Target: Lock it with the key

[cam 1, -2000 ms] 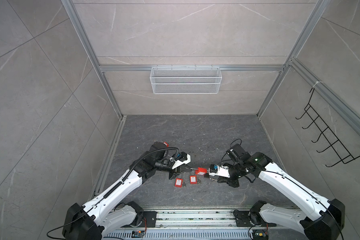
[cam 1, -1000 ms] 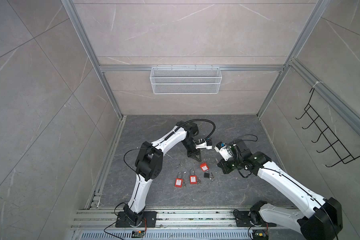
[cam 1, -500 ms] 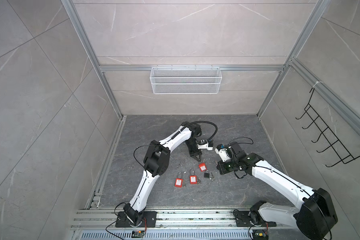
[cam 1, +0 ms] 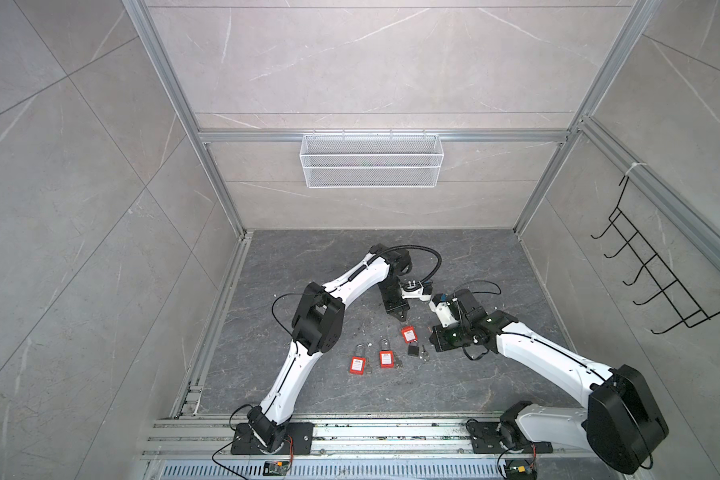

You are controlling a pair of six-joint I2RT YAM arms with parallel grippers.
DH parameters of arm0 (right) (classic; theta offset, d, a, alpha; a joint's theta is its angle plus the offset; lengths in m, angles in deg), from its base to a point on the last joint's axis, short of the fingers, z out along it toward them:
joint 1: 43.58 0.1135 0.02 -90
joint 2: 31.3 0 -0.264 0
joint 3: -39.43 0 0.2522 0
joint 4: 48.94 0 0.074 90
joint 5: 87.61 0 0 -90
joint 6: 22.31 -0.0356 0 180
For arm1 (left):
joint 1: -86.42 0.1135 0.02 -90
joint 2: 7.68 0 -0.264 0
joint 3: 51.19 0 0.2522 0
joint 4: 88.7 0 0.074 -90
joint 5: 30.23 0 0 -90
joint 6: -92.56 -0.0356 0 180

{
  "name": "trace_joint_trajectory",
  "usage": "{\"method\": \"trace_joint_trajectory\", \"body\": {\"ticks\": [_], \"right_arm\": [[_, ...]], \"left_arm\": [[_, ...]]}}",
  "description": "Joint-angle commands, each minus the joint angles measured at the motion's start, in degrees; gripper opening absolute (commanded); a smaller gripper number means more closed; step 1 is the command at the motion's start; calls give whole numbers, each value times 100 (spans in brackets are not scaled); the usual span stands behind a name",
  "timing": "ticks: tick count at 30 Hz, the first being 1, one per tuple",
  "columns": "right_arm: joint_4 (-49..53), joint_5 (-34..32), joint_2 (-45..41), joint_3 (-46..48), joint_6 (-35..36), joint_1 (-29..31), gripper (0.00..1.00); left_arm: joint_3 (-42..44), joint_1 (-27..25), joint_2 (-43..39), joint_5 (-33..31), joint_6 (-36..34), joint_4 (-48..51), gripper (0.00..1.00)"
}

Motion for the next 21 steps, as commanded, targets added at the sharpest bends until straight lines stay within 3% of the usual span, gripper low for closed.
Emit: {"method": "trace_joint_trajectory", "body": {"ticks": [1, 17, 21], "right_arm": [[-262, 115, 139, 47, -144, -13, 0], [-331, 153, 286, 35, -336, -11, 0], [-121, 90, 444, -136, -243, -8, 0]], "left_arm": [[-151, 7, 194, -520, 85, -371, 11], [-232, 16, 111, -602, 394, -1400, 28], [303, 151, -516, -907, 849, -2255, 28]]}}
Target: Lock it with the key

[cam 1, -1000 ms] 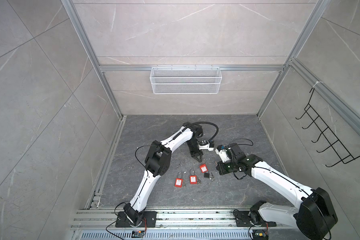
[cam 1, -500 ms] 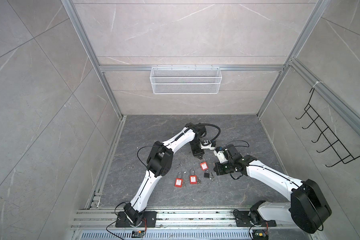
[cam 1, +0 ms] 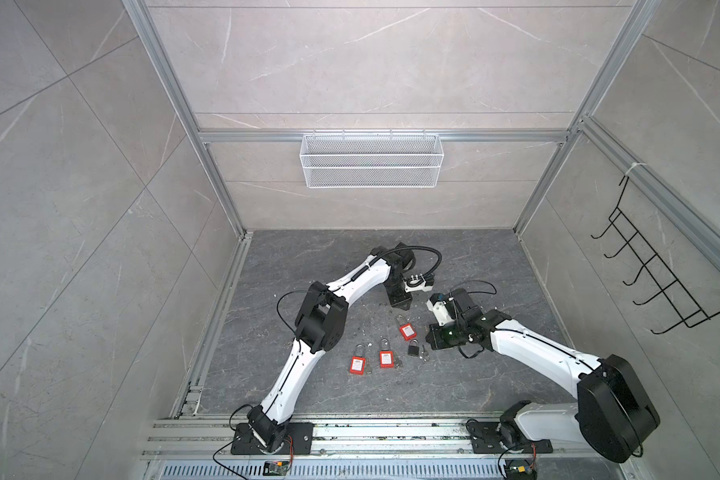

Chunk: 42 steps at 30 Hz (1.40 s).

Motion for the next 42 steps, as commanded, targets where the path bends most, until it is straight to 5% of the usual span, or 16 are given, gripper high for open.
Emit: {"method": "trace_joint_trajectory", "body": {"ticks": [1, 7, 14, 23, 26, 30, 42], "right_arm": [[231, -63, 204, -199, 2, -12, 0], [598, -447, 932, -864, 439, -25, 0], [618, -618, 1928, -1647, 797, -38, 0], [826, -537, 2561, -2092, 644, -30, 0], [871, -486, 2635, -2087, 510, 4, 0], [827, -291, 2640, -1996, 308, 87, 0], [720, -72, 2604, -1931, -106, 287, 0]], "left_arm": [[546, 173, -939, -350, 596, -1093, 29], [2570, 542, -2485, -916, 1702, -3165, 29], [4709, 833, -4403, -1502, 2774, -4003, 30], [6780, 931, -6924, -2419, 3702, -3408, 35], [7379, 938, -7740, -2698, 4055, -3398, 52], [7896, 942, -8545, -3006, 4419, -3345, 64], [8058, 952, -8944, -3138, 4847, -2806, 66]]}}
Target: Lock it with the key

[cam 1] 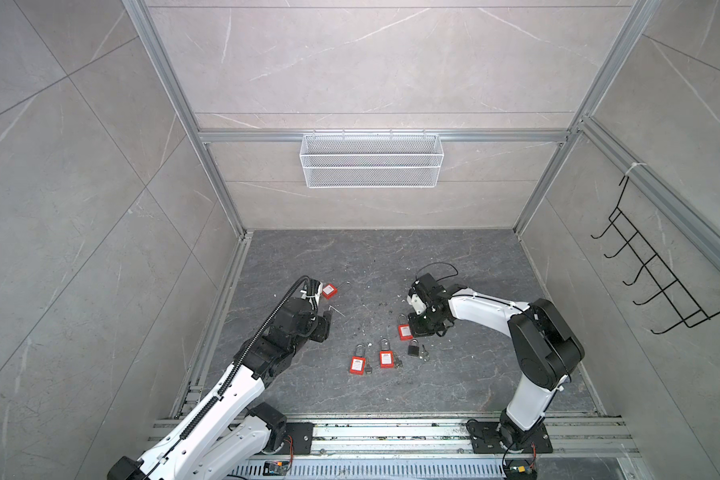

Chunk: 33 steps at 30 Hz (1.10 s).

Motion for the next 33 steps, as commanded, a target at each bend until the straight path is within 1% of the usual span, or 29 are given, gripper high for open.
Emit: {"method": "trace_joint_trajectory", "body": {"ticks": [1, 5, 11, 15, 18, 21, 24, 26, 28, 30, 33], "right_arm": [[35, 34, -8, 20, -285, 57, 0], [-127, -131, -143, 161, -488, 32, 0], [-311, 65, -23, 152, -523, -72, 0], [-408, 104, 51, 169, -557, -173, 0], [-550, 201, 41, 249, -588, -254, 2], [-622, 252, 42, 317, -605, -268, 10], [-678, 156, -31, 372, -650, -277, 20], [-668, 19, -127, 392, -717, -280, 26], [-621, -109, -231, 383, -762, -286, 32], [-586, -234, -374, 391, -807, -285, 37], [-516, -518, -657, 384, -898, -287, 46]], "left_arm": [[-64, 20, -20, -119, 272, 151, 66], [-79, 32, -20, -168, 342, 278, 67], [-201, 137, -2, -173, 414, 639, 73], [-250, 279, -6, -107, 510, 857, 75], [-260, 374, 6, -47, 575, 1011, 76], [-283, 462, 76, -33, 671, 1218, 78], [-377, 568, 234, -46, 833, 1494, 88], [-446, 671, 362, 22, 968, 1636, 89], [-482, 763, 468, 169, 973, 1664, 89], [-570, 832, 591, 173, 1019, 1758, 90], [-733, 1051, 826, 304, 1078, 1939, 91]]}}
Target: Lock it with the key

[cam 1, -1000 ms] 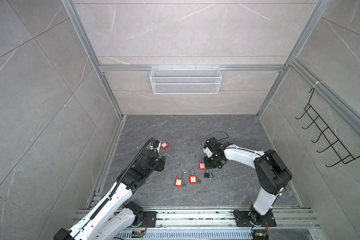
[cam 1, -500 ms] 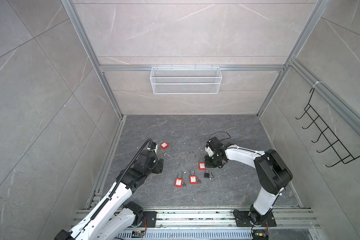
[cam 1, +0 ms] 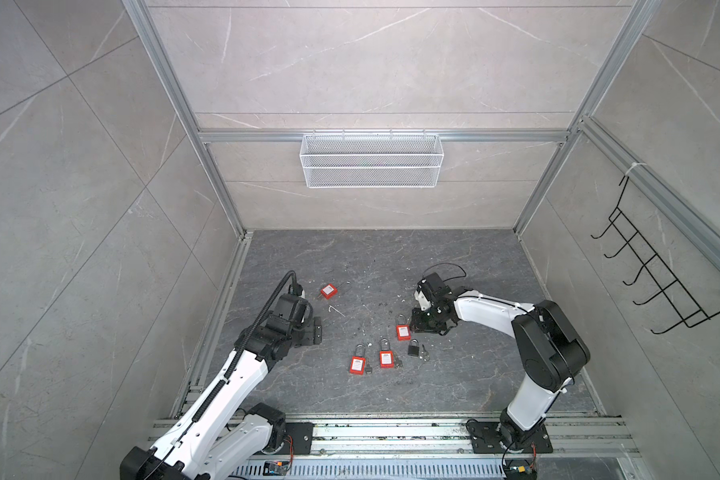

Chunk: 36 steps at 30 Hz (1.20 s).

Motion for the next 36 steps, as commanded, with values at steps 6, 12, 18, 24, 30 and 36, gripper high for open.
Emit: {"method": "trace_joint_trajectory", "body": {"ticks": [6, 12, 18, 24, 30, 36], "right_arm": [[387, -1065, -957, 9, -437, -15, 56], [151, -2072, -1512, 66, -576, 558, 99], [264, -3325, -1185, -281, -1422, 1312, 99], [46, -3719, -663, -488, -1677, 1760, 99], [-127, -4024, -802, -248, -2112, 1819, 100], [-20, -3905, -579, -412, -2076, 1819, 99]], "left_arm": [[-361, 628, 517, 601, 445, 372, 92], [-457, 1065, 1150, 1096, 220, 258, 92], [-805, 1181, 1986, 1283, -89, 228, 92], [-1131, 1219, 2721, 1330, -306, 112, 92], [-1247, 1260, 3363, 1569, -317, -35, 92], [-1121, 1256, 3557, 1600, -228, -125, 92]]}}
